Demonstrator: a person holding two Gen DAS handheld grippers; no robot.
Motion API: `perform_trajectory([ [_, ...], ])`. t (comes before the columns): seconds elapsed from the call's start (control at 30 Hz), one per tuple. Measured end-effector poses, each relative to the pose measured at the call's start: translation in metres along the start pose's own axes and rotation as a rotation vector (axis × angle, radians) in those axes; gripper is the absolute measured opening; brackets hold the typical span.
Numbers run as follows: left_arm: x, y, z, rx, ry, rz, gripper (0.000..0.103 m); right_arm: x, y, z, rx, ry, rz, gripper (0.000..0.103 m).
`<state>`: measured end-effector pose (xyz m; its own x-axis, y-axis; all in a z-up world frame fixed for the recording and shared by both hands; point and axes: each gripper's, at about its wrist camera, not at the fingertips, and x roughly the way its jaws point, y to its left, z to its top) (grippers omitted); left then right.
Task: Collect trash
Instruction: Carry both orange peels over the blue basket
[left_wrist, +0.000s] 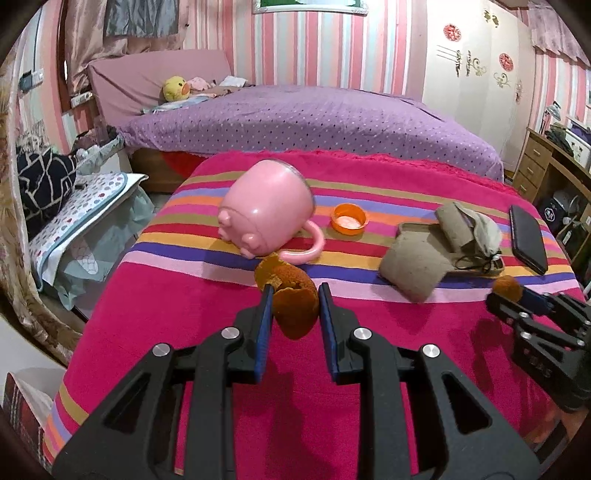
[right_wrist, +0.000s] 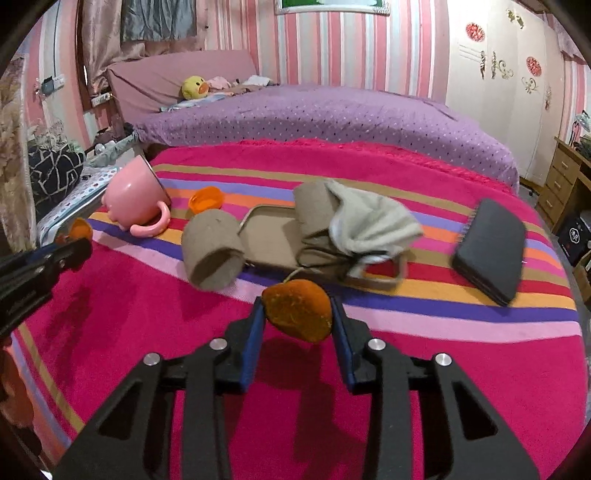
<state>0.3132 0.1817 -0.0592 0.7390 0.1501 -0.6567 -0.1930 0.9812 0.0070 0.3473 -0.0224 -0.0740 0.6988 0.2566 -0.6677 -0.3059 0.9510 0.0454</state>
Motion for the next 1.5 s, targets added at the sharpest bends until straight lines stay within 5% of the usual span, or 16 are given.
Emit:
perform_trajectory([
  [0.5, -0.030, -0.115, -0.014, 0.119, -0.030, -0.094, 0.023, -0.107, -0.117, -0.035, 0.011, -0.094, -0.139, 0.035],
  [1.5, -0.052, -0.275, -0.050, 0.205, -0.026, -0.181, 0.023, -0.179, -0.329, -0.102, 0.266, -0.156, -0.312, 0.035],
])
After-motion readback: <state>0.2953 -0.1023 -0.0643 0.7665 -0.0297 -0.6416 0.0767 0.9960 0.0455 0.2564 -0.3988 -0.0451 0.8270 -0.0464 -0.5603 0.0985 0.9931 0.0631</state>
